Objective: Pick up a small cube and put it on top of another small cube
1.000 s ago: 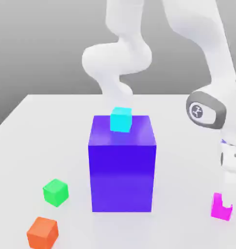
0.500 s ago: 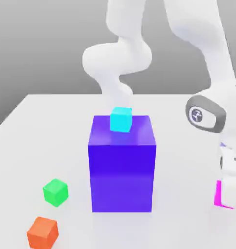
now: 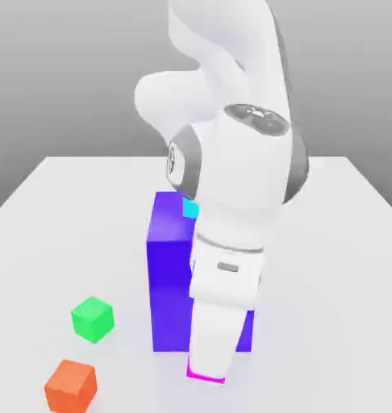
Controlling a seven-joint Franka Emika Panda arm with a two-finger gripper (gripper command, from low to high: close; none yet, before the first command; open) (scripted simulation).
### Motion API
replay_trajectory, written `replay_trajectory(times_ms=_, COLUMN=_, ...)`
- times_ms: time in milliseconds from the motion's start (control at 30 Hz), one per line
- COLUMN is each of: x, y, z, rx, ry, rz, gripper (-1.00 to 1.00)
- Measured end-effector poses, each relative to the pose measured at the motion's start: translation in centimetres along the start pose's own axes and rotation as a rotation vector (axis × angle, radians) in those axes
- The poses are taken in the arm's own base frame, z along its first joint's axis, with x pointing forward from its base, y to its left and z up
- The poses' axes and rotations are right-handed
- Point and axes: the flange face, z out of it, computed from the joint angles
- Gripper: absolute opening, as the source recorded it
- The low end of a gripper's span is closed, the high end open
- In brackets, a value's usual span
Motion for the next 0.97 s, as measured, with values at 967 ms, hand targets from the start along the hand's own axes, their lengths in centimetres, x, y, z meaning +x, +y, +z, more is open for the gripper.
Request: replay_trajectory(times_ms=967, x=-22.0, y=-0.4, z=8.0, rx=0.25, ry=0.028, rz=0.043, gripper=-1.0)
